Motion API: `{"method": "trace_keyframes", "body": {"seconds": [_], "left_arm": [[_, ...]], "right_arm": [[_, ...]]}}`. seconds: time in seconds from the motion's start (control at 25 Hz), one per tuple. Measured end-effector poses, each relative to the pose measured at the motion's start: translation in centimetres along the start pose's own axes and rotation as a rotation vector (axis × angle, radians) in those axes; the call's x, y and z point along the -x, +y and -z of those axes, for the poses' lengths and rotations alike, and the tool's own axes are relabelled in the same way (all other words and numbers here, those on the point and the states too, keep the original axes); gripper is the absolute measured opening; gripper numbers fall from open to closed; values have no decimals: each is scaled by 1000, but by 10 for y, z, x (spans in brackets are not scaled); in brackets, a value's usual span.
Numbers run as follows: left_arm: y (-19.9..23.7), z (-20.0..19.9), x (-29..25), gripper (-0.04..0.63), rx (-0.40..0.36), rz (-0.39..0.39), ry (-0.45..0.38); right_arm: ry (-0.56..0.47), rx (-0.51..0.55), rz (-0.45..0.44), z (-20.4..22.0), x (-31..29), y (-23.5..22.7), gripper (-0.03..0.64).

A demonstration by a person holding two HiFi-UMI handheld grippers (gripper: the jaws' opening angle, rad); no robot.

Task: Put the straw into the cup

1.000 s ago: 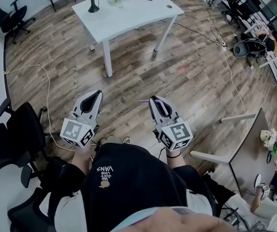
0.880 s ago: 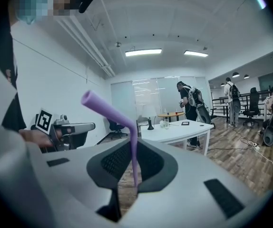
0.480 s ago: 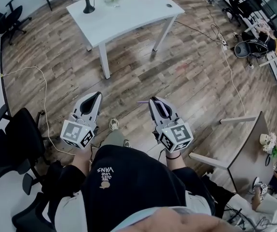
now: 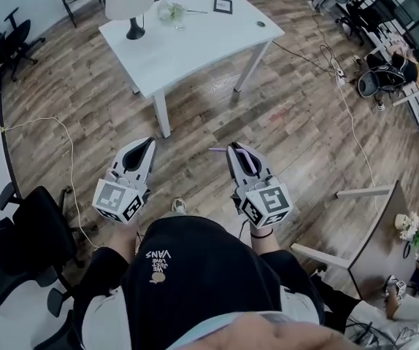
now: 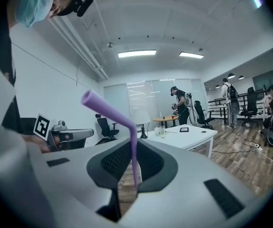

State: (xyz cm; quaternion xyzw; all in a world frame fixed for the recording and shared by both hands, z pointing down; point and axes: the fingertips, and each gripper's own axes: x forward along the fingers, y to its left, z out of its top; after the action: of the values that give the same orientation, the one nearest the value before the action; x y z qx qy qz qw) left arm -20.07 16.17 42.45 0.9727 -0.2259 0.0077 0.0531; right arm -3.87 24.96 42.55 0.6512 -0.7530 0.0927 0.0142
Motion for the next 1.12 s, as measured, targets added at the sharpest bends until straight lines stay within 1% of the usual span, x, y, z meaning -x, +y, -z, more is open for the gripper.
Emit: {"method": "trace_keyframes", "body": {"seconds": [0.24,0.36,0.48,0.64,0.88,1.12], "left_arm": [[35,-3,-25,11,4,18,9],[40,-1,-40,11,14,30,17],[47,1,-58,11,18,26,22],[53,-3,-85,11,18,3,15],[64,-12,-127,11,9,-49,-3],[59,-17,-168,11,-7,-90,-11]], "right_arm": [[5,-11,18,-3,-33,-8,41],[25,-18,27,0,-43,-19,41],[28,-21,22,-1,-55,-34,41],[32,-17,-2,-8,-74,-60,41],[35,4,-63,-23,-104,-97,41],[31,15,-118,-31,-122,-140,41]]}}
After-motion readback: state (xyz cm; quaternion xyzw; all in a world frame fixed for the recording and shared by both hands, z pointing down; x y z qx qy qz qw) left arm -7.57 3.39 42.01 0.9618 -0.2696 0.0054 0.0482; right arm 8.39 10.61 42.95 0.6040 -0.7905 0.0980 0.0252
